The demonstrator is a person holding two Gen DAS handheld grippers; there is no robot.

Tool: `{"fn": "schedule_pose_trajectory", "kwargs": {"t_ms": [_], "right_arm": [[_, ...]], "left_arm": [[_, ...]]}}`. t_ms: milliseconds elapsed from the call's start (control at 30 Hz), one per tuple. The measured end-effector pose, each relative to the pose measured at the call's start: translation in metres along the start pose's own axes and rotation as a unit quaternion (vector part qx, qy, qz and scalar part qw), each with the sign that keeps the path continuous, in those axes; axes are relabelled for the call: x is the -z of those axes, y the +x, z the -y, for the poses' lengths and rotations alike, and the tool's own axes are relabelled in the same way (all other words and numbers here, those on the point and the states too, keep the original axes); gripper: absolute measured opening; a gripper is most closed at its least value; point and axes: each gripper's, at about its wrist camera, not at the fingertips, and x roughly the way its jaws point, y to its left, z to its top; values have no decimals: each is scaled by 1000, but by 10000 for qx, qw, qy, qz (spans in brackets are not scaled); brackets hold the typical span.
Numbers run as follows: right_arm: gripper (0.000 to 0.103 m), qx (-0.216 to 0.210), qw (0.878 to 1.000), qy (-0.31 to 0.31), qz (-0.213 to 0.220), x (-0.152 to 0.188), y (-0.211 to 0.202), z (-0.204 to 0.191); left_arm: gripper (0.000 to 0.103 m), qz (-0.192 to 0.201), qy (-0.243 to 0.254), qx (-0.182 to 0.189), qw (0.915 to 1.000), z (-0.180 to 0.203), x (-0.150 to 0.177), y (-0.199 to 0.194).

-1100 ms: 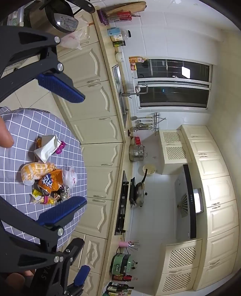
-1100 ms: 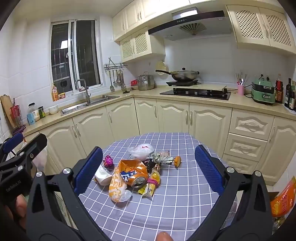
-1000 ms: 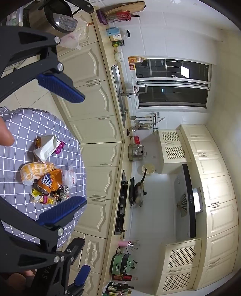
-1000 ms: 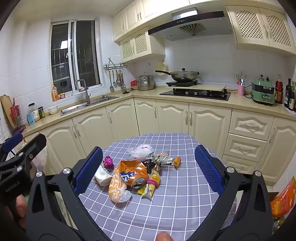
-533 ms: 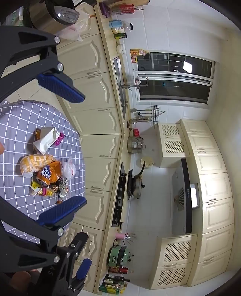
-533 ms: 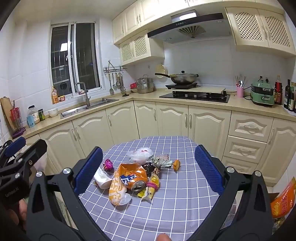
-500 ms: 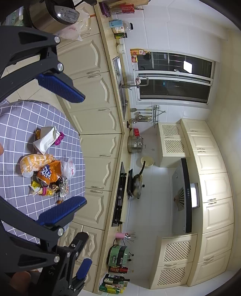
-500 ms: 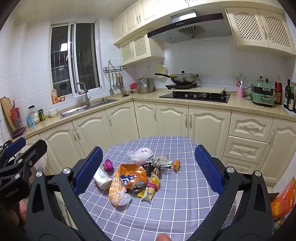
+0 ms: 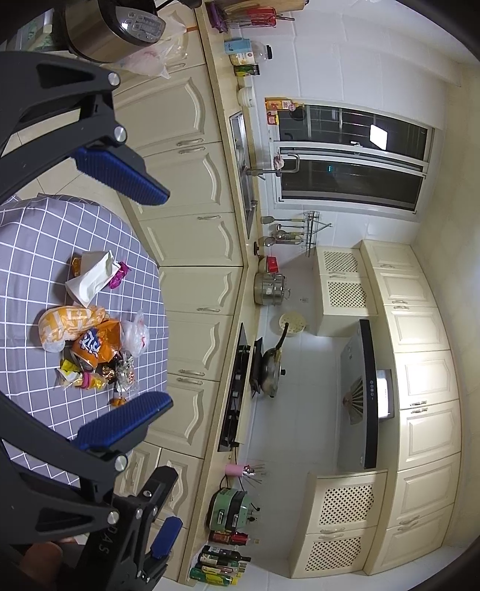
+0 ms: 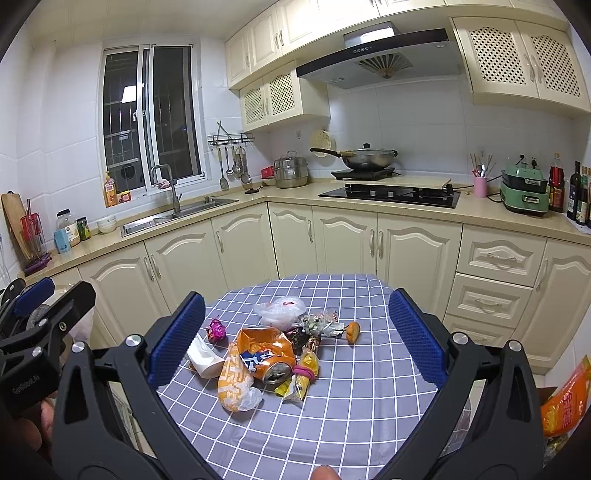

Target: Collect trash

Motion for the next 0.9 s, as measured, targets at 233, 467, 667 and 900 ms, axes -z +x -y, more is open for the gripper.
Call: {"fn": "schedule_pose_trajectory", "kwargs": {"t_ms": [233,467,667,900], "right_arm": [[98,10,10000,-32,-8,0,2,-3],[98,39,9999,-69,-70,5,9,-4],[98,83,9998,-75,-152,9,16,-2],[98,162,9993,-103,-307,19,29,4]], "left_arm": [[99,-11,-23,13,10000,-3,2,2],[99,-133,-25,-7,9999,-5,10,11],[99,-262,-3,-13,9997,-5,19,22],[99,-531,59,-60,9986,-4,36,43]]}}
